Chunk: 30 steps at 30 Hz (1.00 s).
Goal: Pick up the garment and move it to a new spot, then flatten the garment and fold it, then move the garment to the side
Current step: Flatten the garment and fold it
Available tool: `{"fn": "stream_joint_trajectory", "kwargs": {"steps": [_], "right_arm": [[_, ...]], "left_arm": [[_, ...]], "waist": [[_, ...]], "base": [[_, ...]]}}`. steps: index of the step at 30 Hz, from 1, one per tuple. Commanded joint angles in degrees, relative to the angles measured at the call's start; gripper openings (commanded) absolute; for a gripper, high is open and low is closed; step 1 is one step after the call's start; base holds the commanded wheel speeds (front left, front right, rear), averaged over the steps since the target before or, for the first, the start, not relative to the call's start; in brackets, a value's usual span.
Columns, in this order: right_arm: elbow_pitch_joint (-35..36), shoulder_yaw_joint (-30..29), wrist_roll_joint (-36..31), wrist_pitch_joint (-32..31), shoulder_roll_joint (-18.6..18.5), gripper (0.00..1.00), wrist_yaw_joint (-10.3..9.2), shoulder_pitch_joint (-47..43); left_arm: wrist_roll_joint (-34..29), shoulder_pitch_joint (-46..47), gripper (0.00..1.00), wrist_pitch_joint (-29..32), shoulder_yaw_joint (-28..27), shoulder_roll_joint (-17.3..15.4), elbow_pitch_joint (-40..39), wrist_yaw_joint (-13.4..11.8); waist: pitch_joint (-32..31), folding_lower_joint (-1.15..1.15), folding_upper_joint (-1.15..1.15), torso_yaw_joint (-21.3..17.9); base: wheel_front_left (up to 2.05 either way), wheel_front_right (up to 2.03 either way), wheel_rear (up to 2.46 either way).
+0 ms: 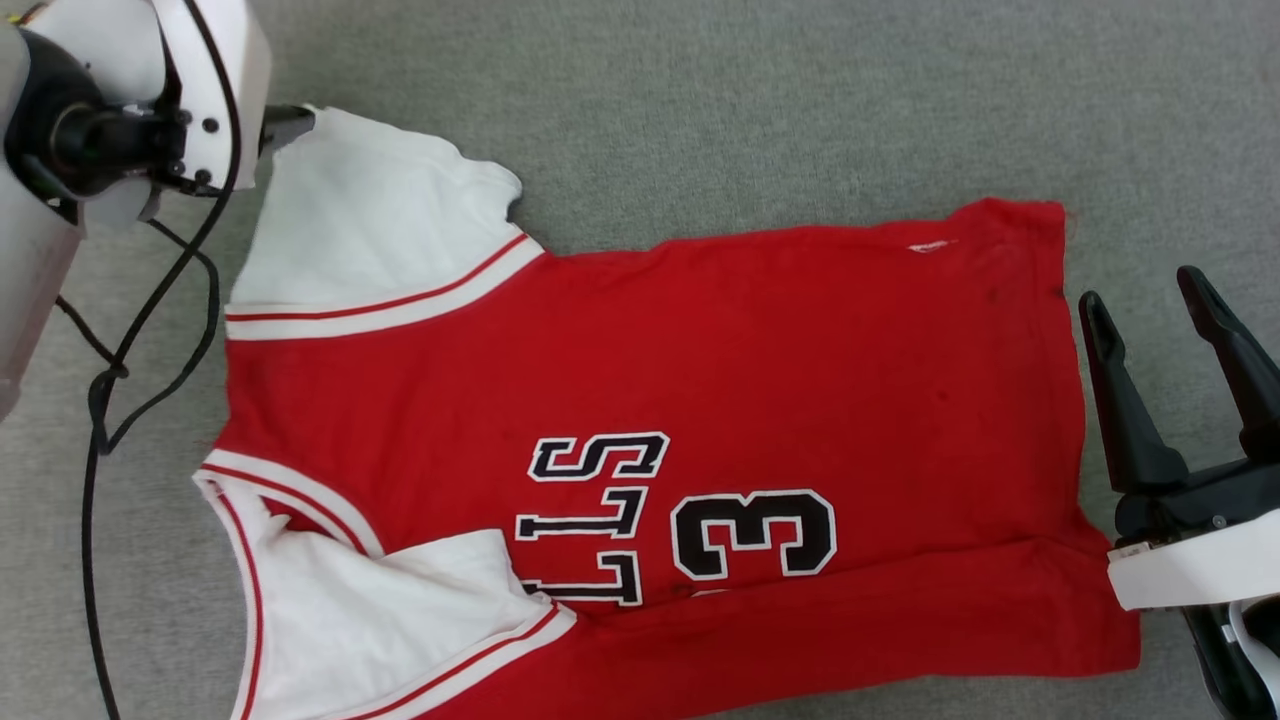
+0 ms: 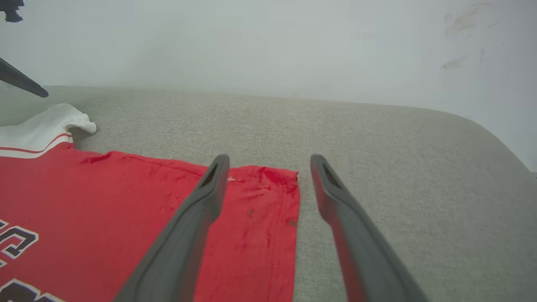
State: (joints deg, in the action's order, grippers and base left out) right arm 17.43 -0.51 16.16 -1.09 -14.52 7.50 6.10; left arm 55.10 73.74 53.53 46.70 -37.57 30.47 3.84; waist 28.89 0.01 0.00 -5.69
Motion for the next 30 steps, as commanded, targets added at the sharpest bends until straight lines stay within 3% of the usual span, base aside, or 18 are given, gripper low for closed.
{"fn": "stream_joint_trajectory", "kwargs": {"steps": [1,9,10,11,12,17,21,25,30], "right_arm": [[0.18,0.10,-0.06,-0.04,0.29,1.00,-0.02,0.99],[-0.71,0.47,-0.17,0.36,0.34,1.00,-0.02,2.23],[-0.93,0.37,0.00,0.28,0.18,1.00,-0.02,2.42],[-1.15,0.28,0.11,0.20,-0.05,1.00,-0.02,2.48],[-1.23,0.22,0.18,0.11,-0.43,1.00,-0.02,2.56],[-0.87,-0.52,-0.27,-0.90,-3.23,1.00,-0.02,5.16],[-0.27,-1.00,0.02,-4.29,-8.02,1.00,-0.02,9.68],[-1.98,1.21,2.70,-13.42,-15.36,1.00,-0.03,15.13],[-6.71,8.33,10.72,-29.52,-25.60,1.00,-0.02,22.53]], "left_arm": [[-0.72,0.60,1.00,0.45,0.66,0.37,0.74,0.00],[-1.62,-2.06,1.00,2.15,4.28,1.35,4.76,1.49],[-1.48,-2.65,0.80,2.36,4.65,1.38,5.06,1.69],[-1.36,-2.95,0.24,1.96,4.85,1.56,5.29,1.99],[-0.85,-3.24,0.00,1.99,4.90,1.70,5.38,2.26],[-0.40,-2.34,0.00,-0.82,4.65,1.97,4.37,3.07],[-0.01,-2.31,0.00,-3.41,5.05,2.75,2.57,3.39],[-0.08,-2.76,0.00,-5.45,6.17,2.91,0.06,3.49],[0.32,-3.25,0.00,-7.25,7.74,2.86,-3.42,3.57]], "waist": [[2.46,-0.01,0.00,-1.00],[3.44,-0.01,0.00,-1.23],[3.29,-0.01,0.00,-1.18],[3.00,-0.01,0.00,-1.04],[2.67,-0.01,0.00,-0.88],[0.18,-0.01,0.00,0.16],[-2.36,-0.01,0.00,1.48],[-4.45,-0.01,0.00,3.06],[-5.77,-0.01,0.00,4.80]], "base": [[0.00,0.00,0.00],[0.00,0.00,0.00],[0.00,0.00,0.00],[0.00,0.00,0.00],[0.00,0.00,0.00],[0.00,0.00,0.00],[0.00,0.00,0.00],[0.00,0.00,0.00],[0.00,0.00,0.00]]}}
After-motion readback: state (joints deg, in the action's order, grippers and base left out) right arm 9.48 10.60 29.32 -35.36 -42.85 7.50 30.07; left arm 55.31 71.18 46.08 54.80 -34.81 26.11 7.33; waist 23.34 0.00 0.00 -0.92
